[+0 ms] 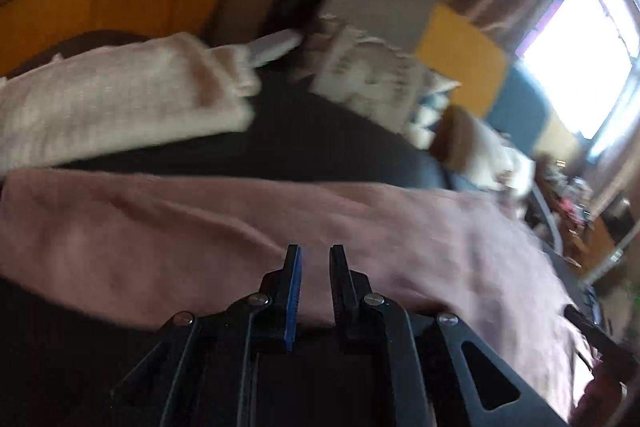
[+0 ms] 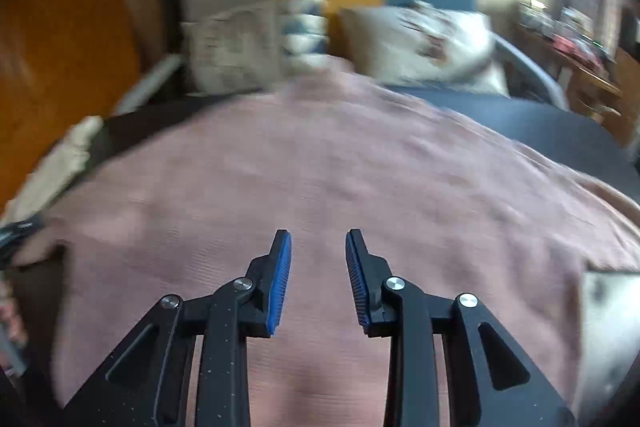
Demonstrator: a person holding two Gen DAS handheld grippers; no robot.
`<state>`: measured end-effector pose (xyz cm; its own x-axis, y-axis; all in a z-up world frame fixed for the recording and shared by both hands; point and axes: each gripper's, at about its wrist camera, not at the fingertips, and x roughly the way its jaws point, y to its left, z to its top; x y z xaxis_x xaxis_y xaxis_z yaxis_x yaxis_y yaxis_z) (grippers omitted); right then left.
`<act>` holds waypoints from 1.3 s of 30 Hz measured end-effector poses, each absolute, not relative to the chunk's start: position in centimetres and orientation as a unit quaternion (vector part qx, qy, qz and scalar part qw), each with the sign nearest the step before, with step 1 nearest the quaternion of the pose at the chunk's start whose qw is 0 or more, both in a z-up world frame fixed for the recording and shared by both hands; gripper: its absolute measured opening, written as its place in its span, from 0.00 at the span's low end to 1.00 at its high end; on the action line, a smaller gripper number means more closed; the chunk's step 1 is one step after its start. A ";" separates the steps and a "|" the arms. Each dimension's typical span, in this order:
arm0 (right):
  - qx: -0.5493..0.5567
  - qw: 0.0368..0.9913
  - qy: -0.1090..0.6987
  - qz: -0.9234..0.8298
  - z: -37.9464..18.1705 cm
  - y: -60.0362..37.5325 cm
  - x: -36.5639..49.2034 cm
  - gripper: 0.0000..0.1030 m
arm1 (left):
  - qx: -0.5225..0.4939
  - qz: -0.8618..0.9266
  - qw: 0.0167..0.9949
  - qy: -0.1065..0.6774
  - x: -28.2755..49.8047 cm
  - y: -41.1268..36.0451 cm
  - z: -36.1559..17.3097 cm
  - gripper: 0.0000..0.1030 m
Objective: Fold clothes
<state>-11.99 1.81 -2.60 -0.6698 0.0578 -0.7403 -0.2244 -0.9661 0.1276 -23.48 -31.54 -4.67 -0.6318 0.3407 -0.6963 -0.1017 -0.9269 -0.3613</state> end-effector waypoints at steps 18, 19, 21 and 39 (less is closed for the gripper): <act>-0.463 -0.145 0.032 0.874 -7.4 -18.8 -25.9 0.30 | -0.440 0.871 0.144 -0.166 -25.6 -42.6 -9.3 0.12; -0.453 -0.162 0.043 0.876 -6.7 -19.3 -26.1 0.30 | -0.436 0.868 0.138 -0.191 -25.4 -43.2 -9.4 0.12; -0.449 -0.189 0.032 0.873 -5.7 -21.8 -27.1 0.30 | -0.423 0.874 0.125 -0.203 -24.5 -42.8 -9.6 0.12; -0.466 -0.216 -0.057 0.856 -10.0 -30.4 -31.0 0.28 | -0.410 0.897 0.024 -0.162 -21.9 -48.3 -8.5 0.11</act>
